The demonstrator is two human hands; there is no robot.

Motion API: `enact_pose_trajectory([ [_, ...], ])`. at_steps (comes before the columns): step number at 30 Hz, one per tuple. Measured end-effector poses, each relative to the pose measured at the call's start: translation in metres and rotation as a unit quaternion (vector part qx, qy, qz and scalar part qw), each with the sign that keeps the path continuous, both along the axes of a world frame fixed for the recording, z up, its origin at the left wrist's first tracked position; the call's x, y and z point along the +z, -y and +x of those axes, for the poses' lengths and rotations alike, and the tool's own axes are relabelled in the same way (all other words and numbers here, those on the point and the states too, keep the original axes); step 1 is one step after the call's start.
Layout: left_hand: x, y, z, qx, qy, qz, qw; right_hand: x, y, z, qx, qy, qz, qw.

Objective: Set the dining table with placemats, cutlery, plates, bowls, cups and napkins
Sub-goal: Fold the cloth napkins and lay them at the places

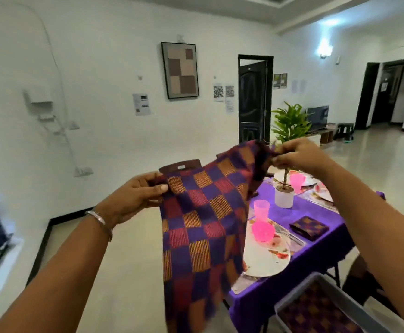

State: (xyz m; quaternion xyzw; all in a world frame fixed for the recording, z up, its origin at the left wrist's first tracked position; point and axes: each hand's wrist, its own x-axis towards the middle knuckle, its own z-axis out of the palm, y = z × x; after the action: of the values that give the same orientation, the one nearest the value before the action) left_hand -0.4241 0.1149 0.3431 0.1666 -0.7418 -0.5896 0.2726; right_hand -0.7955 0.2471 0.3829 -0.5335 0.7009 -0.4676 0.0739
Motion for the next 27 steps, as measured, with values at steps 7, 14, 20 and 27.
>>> enact_pose_trajectory([
  [7, 0.027, -0.009, 0.006, 0.007, 0.076, -0.146, 0.986, 0.012, 0.014, 0.027, 0.110, 0.121, -0.043, 0.986],
  [14, 0.056, -0.056, -0.005, -0.170, 0.177, -0.204, 0.948, 0.015, 0.014, 0.035, 0.100, 0.076, -0.046, 0.991],
  [20, 0.055, -0.066, -0.034, 0.083, 0.085, -0.263, 0.958, 0.016, 0.011, 0.077, 0.223, 0.029, 0.044, 0.973],
  [27, 0.036, -0.062, -0.039, 0.173, 0.039, -0.214, 0.961, 0.022, 0.004, 0.119, 0.339, 0.026, 0.109, 0.934],
])
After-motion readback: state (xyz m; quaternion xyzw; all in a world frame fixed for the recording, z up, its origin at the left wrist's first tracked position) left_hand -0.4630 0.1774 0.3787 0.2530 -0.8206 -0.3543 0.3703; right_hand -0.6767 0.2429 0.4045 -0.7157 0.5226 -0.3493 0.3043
